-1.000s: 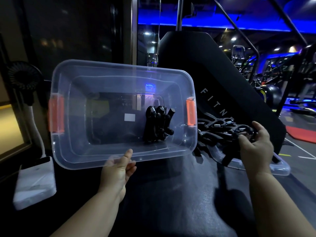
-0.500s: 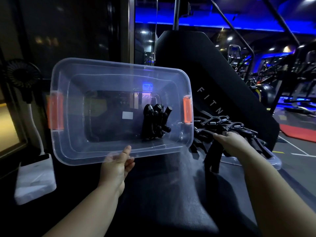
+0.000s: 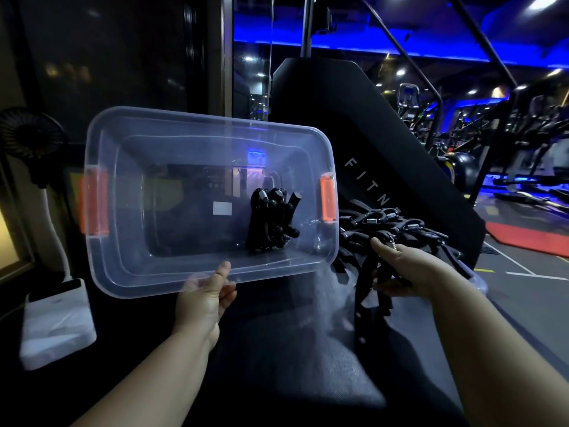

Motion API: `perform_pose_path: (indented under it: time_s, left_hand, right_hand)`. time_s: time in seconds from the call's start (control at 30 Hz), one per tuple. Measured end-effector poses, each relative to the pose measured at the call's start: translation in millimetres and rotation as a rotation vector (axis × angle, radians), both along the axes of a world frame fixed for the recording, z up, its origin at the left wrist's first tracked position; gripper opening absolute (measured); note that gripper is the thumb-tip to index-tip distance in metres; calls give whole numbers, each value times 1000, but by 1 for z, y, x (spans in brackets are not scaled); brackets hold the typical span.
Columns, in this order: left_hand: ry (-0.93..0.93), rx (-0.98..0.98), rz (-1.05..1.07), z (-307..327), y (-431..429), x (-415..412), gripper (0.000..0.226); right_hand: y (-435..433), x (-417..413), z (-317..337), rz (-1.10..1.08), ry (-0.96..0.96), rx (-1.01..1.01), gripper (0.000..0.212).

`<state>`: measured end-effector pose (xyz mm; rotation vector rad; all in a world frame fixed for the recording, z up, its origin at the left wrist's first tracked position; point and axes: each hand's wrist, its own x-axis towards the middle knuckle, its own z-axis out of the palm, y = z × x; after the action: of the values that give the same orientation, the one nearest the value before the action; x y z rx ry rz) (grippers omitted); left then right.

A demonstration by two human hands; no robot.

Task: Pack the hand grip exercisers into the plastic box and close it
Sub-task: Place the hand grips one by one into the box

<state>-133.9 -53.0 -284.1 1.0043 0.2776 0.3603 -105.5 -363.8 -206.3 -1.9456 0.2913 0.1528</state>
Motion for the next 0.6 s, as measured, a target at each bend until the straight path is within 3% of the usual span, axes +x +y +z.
perform_pose_path:
  time_s: [0.2,0.4,0.47,0.6]
  left_hand:
    - [10,-19,-1,1,0,-1,24]
    - [6,-23,-3,1,1,0,23]
    - [5,-25,0,1,1,0,23]
    - [2,-22,-3,1,0,-1,23]
  right_hand:
    - [-2,-8,-6,-21,-16,129,79]
    - [2,-8,-20,12,-105,-142,27]
    - [6,-8,-21,13,-134,-269,37]
    - [15,-8,-25,-76,-179,-540,81]
